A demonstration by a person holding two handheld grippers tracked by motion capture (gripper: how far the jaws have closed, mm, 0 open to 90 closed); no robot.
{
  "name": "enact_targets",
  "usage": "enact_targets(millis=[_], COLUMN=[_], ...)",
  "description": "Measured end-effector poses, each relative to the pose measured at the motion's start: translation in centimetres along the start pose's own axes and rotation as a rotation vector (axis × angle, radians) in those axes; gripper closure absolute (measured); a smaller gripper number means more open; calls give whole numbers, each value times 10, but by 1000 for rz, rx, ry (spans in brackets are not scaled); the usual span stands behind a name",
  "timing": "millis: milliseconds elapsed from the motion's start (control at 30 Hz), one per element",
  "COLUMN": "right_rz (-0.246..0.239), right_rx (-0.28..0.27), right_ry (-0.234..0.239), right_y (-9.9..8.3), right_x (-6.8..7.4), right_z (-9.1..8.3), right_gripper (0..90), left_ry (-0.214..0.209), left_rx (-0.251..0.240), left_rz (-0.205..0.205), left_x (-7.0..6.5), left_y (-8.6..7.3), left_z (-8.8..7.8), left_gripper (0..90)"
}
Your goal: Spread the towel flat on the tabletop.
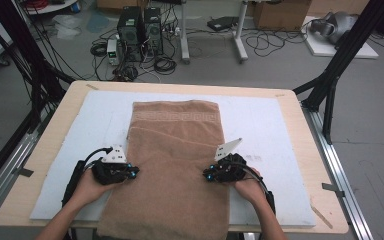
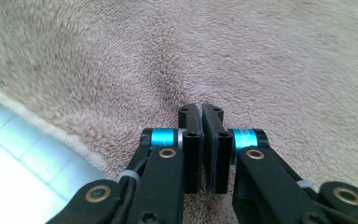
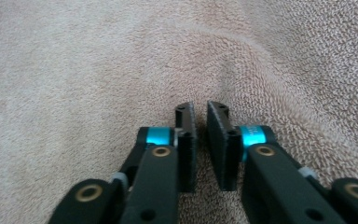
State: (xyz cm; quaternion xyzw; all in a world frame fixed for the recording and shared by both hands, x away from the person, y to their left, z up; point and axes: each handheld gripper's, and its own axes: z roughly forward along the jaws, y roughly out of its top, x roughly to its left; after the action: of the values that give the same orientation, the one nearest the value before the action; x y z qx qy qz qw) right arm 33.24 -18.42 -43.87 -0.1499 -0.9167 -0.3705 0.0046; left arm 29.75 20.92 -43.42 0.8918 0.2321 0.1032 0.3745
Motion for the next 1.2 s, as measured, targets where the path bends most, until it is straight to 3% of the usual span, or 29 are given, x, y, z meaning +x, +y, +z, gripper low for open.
enact_targets(millis=[100,200,267,300,367,433,533,633,667,700,767,800,833,867,933,1033,1133,1167,1200], right_rz=[-18,-82,-98,-94,-61,-29,-5,0,10,6,6,-32,-58,-63,-52,-8,0,-6,-4], right_rx=[13,-18,-46,-54,-56,-59,-31,21,-8,-16,-11,2,-2,-23,-45,-35,-10,-1,-13], right_ry=[44,145,106,101,47,40,41,47,51,59,148,183,181,172,126,92,90,87,82], right_y=[1,4,7,7,7,6,4,0,-2,-4,-5,-4,-3,-3,-3,-6,-7,-7,-7], right_x=[8,29,39,38,31,23,16,13,13,13,15,22,26,30,28,21,20,19,19], right_z=[-3,-9,-15,-17,-21,-20,-11,1,2,2,4,1,-2,-7,-18,-17,-5,-1,0], right_gripper=[851,816,756,745,707,692,697,755,799,839,850,843,819,810,778,714,704,716,742], left_ry=[-33,-84,-97,-73,-53,-42,-44,-32,-39,-63,-134,-155,-170,-161,-132,-68,-9,-7,-5], left_rx=[-36,-63,-69,-68,-76,-89,-44,-46,-45,-41,-26,-17,-21,-49,-103,-132,-48,-9,-37], left_rz=[-7,-18,-19,-29,-37,-45,-55,-48,-42,-35,5,16,21,17,-21,-32,-20,-15,-13], left_x=[-10,-20,-21,-19,-14,-11,-8,-9,-10,-12,-18,-21,-22,-21,-16,-9,-8,-8,-9], left_y=[-10,-22,-27,-28,-27,-25,-23,-25,-25,-26,-29,-30,-31,-31,-28,-21,-18,-19,-21], left_z=[-16,-31,-36,-36,-34,-29,-17,-14,-15,-17,-23,-27,-32,-38,-44,-38,-19,-12,-12], left_gripper=[869,855,795,735,616,607,651,818,862,868,873,873,869,855,738,685,686,707,748])
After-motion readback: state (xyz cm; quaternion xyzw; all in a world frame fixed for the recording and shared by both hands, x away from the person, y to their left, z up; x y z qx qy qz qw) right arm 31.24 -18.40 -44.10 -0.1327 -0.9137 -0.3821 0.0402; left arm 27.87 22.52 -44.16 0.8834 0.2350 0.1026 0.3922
